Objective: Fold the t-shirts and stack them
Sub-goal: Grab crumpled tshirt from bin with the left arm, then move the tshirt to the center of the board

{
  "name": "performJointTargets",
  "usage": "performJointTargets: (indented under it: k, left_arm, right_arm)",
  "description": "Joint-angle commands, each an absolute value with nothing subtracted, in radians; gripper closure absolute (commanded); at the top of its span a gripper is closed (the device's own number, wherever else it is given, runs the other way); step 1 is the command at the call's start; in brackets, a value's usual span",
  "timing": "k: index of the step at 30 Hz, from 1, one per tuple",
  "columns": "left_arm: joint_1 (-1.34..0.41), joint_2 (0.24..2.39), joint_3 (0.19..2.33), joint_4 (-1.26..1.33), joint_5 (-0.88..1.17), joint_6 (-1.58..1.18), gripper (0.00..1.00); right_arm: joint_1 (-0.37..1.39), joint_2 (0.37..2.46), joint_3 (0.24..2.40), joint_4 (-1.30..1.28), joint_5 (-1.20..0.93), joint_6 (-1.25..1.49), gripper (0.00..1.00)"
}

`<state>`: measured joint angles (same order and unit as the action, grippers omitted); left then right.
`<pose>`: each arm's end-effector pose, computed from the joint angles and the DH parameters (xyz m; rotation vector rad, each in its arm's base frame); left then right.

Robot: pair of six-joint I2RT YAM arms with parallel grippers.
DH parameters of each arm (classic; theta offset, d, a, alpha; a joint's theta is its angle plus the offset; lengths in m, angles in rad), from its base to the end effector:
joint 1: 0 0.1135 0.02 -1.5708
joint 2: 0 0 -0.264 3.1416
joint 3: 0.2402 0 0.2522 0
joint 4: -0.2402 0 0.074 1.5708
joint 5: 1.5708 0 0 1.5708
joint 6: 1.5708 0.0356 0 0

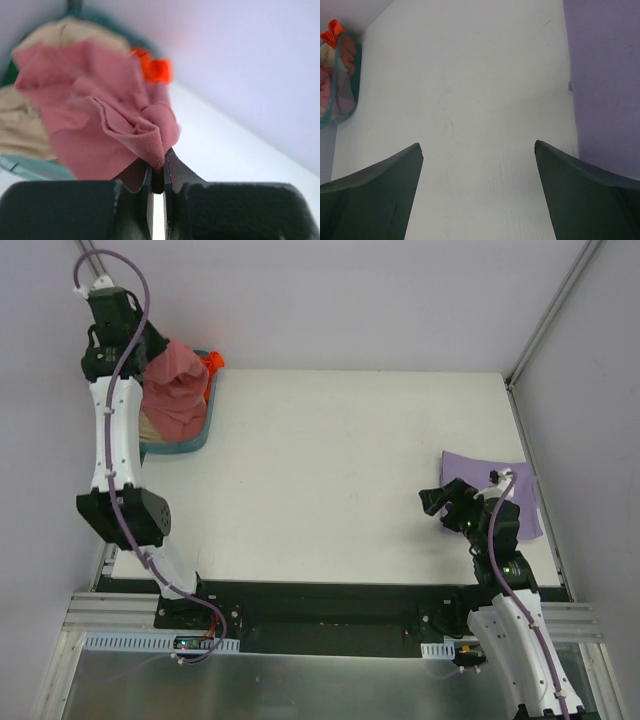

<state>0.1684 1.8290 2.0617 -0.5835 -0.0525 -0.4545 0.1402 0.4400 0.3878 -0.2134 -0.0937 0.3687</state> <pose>0.4086 0.0714 0.4460 -0.6230 1.8200 -0.1417 0.1327 0.0221 0.2444 0.1456 1.8524 0.4415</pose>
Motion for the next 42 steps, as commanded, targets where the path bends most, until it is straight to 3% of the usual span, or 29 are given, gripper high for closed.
performJointTargets:
  k: [1, 7, 18, 30, 36, 42]
  left_arm:
    - [0.121, 1.579, 2.171, -0.537, 0.158, -0.475, 1.00]
    - [-0.081, 1.425, 2.240, -0.485, 0.221, -0.423, 1.00]
    - [-0.247, 1.393, 2.229, -0.307, 0.635, -0.627, 1.00]
    - [-0.552, 1.479, 2.140, -0.275, 0.597, -0.603, 1.00]
    - [-0.623, 1.486, 2.129, -0.273, 0.508, -0.568, 1.00]
    - [-0.623, 1.372, 1.794, -0.249, 0.261, -0.520, 1.00]
  right_arm:
    - [0.143, 0.407, 0.377, -0.184, -0.112, 0.390, 0.04]
    - [0.144, 0.384, 0.368, -0.193, -0.120, 0.388, 0.04]
    - [0.144, 0.325, 0.360, -0.207, -0.133, 0.414, 0.04]
    - [0.143, 0.325, 0.365, -0.238, -0.104, 0.388, 0.04]
    - [0.143, 0.345, 0.367, -0.242, -0.112, 0.379, 0.04]
    - [0.146, 0.399, 0.387, -0.259, -0.153, 0.350, 0.04]
